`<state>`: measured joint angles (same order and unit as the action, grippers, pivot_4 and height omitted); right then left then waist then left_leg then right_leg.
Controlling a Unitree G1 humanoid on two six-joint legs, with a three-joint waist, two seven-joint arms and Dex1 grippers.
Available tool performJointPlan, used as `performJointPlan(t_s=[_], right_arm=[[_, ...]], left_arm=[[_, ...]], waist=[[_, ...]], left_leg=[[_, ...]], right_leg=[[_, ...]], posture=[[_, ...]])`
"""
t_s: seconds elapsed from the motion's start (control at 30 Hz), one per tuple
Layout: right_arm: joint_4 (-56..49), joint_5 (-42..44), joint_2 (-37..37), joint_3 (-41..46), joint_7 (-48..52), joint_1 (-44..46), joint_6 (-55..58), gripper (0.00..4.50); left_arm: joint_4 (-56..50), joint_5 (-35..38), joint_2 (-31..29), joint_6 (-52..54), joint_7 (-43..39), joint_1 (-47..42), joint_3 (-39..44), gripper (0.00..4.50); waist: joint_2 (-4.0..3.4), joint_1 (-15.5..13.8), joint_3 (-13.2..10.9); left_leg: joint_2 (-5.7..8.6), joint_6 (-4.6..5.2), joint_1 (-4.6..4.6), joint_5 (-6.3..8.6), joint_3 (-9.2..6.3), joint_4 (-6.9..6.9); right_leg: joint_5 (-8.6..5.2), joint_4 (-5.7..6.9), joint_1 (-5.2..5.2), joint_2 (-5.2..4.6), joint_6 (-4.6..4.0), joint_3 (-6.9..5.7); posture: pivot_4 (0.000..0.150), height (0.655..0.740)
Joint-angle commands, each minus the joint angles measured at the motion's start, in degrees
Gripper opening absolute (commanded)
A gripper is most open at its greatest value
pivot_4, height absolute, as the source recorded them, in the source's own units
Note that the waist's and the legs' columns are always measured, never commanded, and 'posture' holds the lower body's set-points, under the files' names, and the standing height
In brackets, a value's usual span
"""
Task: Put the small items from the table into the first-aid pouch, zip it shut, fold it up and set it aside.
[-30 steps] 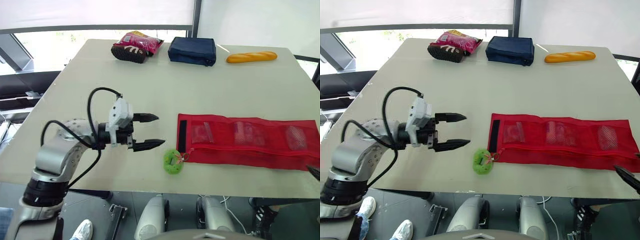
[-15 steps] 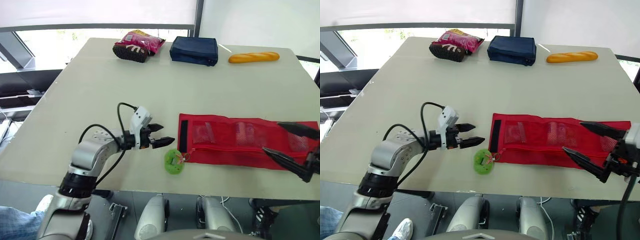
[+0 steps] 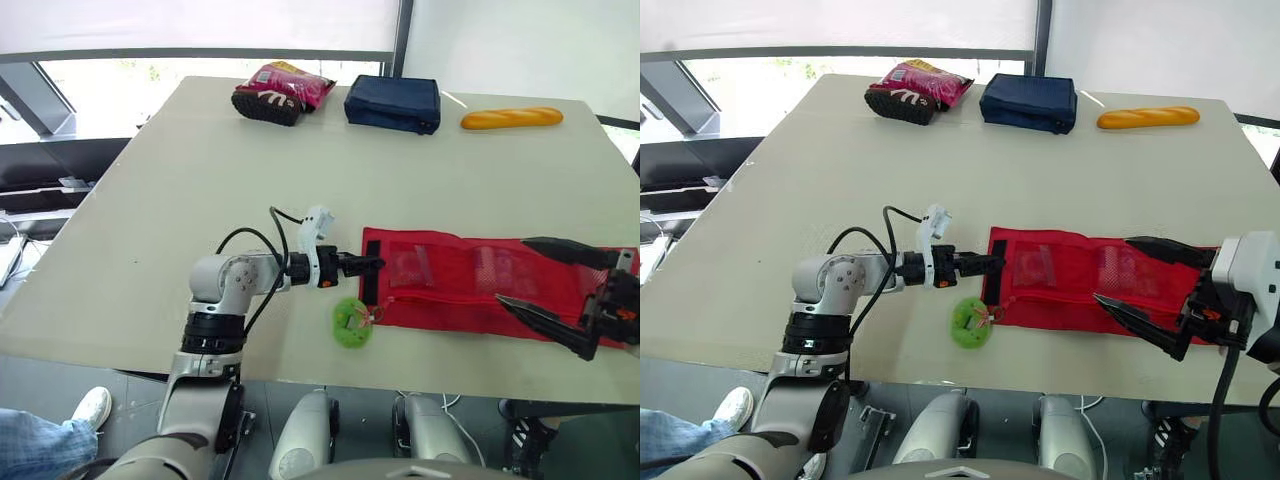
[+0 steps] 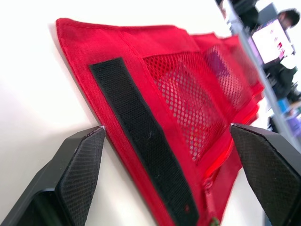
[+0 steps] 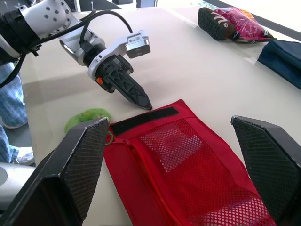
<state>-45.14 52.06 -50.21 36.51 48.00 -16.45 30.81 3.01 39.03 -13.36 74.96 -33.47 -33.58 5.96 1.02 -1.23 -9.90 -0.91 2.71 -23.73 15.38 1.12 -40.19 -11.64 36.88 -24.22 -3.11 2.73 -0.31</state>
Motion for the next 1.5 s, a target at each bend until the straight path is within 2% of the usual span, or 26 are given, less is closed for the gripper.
performJointPlan(t_s=[0.03,0.17,0.23,0.27,0.5,0.53,0.67,0.8,0.9,1.1,1.3,1.5], right_arm=[[-1.46,-0.68,0.68,-0.15,-0.54,0.17,-1.32,4.45],[-1.43,-1.2,1.16,-0.95,-0.64,0.51,-1.75,4.45],[-1.4,-1.26,1.3,-1.47,-0.72,0.93,-1.86,4.5],[-1.37,-1.35,1.28,-1.7,-0.66,1.07,-1.96,4.5],[-1.65,0.04,1.47,-2.59,-0.77,1.94,-1.87,4.5],[-1.96,0.44,1.55,-2.95,-1.0,2.02,-1.66,4.5],[-4.9,1.02,2.14,-9.11,-4.0,3.67,-0.65,4.5],[-7.14,-1.28,3.24,-20.1,-8.97,8.95,1.43,4.5],[-3.45,-8.5,5.91,-33.26,-9.1,16.6,1.37,4.5],[7.56,-24.02,9.74,-51.6,-5.33,26.84,-2.43,4.5],[13.86,-32.59,14.59,-63.71,-2.41,31.24,-3.58,4.5],[17.07,-37.54,18.98,-67.1,-3.2,33.19,-3.31,4.5]], left_arm=[[1.11,3.07,3.57,3.18,1.67,-0.37,2.25,4.5],[1.41,5.52,5.93,5.8,3.2,-1.08,6.55,4.5],[1.06,5.66,5.76,5.58,3.13,-0.83,6.51,3.98],[1.1,5.92,5.88,5.7,3.37,-0.78,6.88,3.66],[1.01,7.03,4.54,5.02,3.0,-0.84,8.79,0.27],[0.96,7.19,4.22,4.79,2.87,-0.86,8.99,0.1],[0.54,8.31,3.2,3.95,2.51,-0.97,9.89,0.1],[0.36,8.78,3.06,3.47,2.72,-1.3,10.32,0.1],[0.75,8.1,2.83,2.15,2.74,-1.68,8.98,0.1],[2.88,6.93,2.63,1.02,3.54,-2.82,7.65,0.1],[4.48,5.99,2.24,0.6,3.9,-3.48,6.71,0.1],[5.43,5.11,1.75,0.45,3.62,-3.68,6.15,0.1]], waist=[[0.01,-0.02,-0.01],[0.03,0.12,-0.02],[0.05,0.31,-0.03],[0.05,0.39,-0.03],[0.05,0.39,-0.04],[0.06,0.4,-0.04],[0.05,0.48,-0.04],[0.07,0.5,-0.06],[0.12,0.55,-0.09],[0.2,0.49,-0.12],[0.22,0.52,-0.11],[0.22,0.49,-0.11]], left_leg=[[0.01,0.0,-0.01,0.0,0.0,0.0],[0.03,0.0,-0.03,0.0,-0.02,0.0],[0.02,0.0,-0.03,0.0,-0.02,0.0],[0.01,0.0,-0.02,0.0,-0.02,0.0],[-0.03,0.0,-0.02,0.0,0.0,0.0],[-0.03,0.0,-0.02,0.0,0.0,0.0],[-0.06,0.0,-0.01,0.0,0.01,0.0],[-0.1,-0.01,0.0,0.0,0.03,0.0],[-0.09,-0.01,-0.01,0.0,0.04,0.0],[0.02,-0.02,-0.11,-0.01,0.1,0.0],[-0.02,-0.03,-0.09,-0.02,0.06,0.01],[-0.01,-0.06,-0.1,-0.04,0.07,0.01]], right_leg=[[0.01,0.0,0.0,-0.01,0.0,0.0],[0.01,-0.01,0.0,-0.01,0.0,0.0],[0.02,-0.01,-0.01,0.01,0.0,0.0],[0.02,-0.01,-0.01,0.02,0.0,0.0],[0.03,-0.01,-0.02,0.04,-0.08,0.0],[0.05,-0.01,-0.02,0.04,-0.12,0.0],[0.05,-0.01,-0.04,0.05,-0.12,0.0],[0.05,-0.01,-0.05,0.06,-0.11,0.01],[0.05,-0.01,-0.08,0.06,-0.13,0.01],[0.13,-0.02,-0.17,0.0,-0.23,0.07],[0.15,0.02,-0.18,0.06,-0.2,0.04],[0.19,0.02,-0.19,0.03,-0.13,0.05]], posture=[[0.15,0.7164],[0.15,0.7164],[0.15,0.7164],[0.15,0.7164],[0.15,0.7164],[0.15,0.7164],[0.15,0.7164],[0.15,0.7164],[0.15,0.7164],[0.15,0.7164],[0.15,0.7164],[0.15,0.7164]])
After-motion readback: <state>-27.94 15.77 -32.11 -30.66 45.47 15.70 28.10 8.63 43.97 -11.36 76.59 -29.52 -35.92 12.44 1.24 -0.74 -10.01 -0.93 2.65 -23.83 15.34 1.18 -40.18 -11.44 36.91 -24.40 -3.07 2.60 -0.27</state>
